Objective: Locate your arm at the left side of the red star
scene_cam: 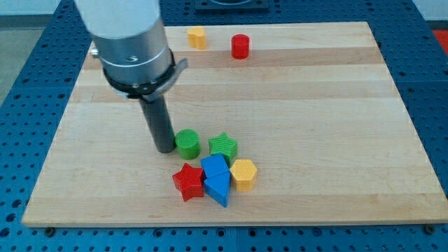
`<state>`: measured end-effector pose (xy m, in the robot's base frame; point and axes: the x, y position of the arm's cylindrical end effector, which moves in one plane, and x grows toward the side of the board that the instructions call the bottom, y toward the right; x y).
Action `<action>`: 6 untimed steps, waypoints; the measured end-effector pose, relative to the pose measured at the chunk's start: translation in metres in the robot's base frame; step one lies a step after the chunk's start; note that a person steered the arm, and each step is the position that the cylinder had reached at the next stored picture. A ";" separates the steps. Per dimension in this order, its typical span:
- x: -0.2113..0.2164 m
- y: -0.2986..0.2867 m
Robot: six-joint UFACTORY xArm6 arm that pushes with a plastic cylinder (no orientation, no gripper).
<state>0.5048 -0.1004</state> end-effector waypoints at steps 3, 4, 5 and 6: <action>0.004 0.018; 0.004 0.013; 0.004 -0.009; 0.008 -0.055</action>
